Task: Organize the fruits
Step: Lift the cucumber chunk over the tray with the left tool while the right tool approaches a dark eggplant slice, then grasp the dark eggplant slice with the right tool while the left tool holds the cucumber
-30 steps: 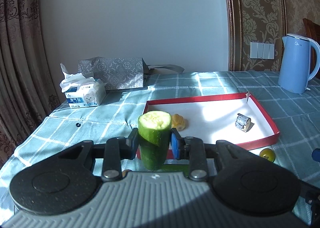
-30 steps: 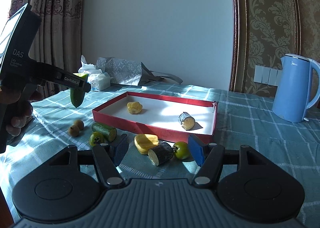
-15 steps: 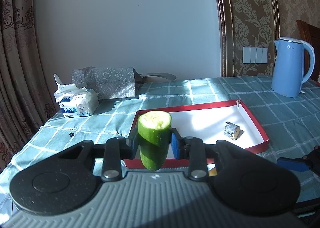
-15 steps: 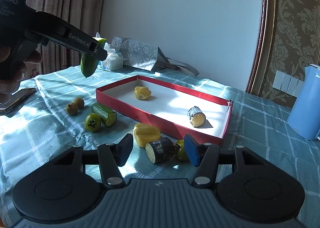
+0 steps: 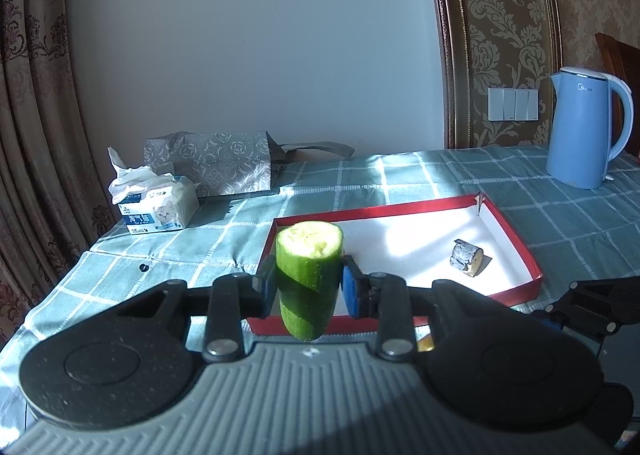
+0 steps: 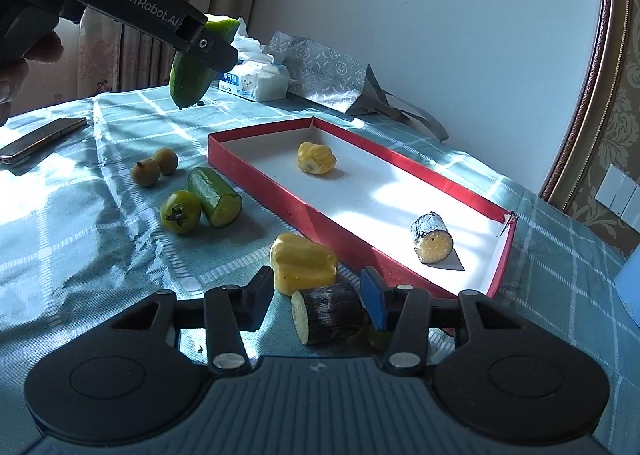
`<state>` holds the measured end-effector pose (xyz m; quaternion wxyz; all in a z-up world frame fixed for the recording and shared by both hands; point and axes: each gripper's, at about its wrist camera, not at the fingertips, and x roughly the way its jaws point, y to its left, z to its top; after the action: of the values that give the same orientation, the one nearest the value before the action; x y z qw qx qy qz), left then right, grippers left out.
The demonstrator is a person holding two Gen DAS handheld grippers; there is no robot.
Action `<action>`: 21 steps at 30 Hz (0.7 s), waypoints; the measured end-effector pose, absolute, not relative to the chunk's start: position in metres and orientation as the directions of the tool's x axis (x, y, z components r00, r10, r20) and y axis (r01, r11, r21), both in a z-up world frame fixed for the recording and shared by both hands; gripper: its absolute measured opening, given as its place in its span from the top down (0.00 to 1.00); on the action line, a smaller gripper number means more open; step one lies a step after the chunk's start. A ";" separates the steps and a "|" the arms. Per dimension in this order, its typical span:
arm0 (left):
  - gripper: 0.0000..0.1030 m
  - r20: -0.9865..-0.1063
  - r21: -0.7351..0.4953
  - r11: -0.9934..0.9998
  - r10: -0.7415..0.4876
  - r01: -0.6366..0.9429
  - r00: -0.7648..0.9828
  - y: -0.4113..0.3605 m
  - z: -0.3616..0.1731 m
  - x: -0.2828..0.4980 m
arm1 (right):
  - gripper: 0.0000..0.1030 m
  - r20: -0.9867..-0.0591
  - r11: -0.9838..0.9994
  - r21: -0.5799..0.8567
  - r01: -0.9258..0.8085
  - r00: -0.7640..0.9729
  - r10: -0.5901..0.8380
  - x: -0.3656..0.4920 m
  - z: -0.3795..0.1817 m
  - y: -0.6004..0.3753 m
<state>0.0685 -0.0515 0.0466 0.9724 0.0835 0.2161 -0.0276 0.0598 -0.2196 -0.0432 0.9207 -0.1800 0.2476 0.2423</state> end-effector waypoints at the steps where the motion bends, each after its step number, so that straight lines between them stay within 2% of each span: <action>1: 0.71 -0.425 0.152 0.984 -0.018 0.091 0.905 -0.052 0.047 0.069 | 0.54 -0.547 0.814 -0.217 -0.539 0.758 0.356 0.061 -0.044 -0.218; 9: 0.71 -0.430 0.157 0.984 -0.010 0.085 0.903 -0.051 0.046 0.071 | 0.54 -0.590 0.787 -0.252 -0.563 0.734 0.336 0.074 -0.051 -0.212; 13: 0.71 -0.432 0.159 0.984 -0.009 0.086 0.902 -0.052 0.045 0.071 | 0.61 -0.604 0.784 -0.268 -0.560 0.731 0.316 0.074 -0.054 -0.213; 21: 0.71 -0.436 0.159 0.983 -0.011 0.089 0.900 -0.053 0.044 0.072 | 0.62 -0.617 0.781 -0.256 -0.570 0.718 0.321 0.069 -0.052 -0.215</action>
<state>0.0719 -0.0532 0.0437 0.9707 0.0877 0.2222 -0.0256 0.0690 -0.2149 -0.0522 0.9004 -0.2199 0.2825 0.2473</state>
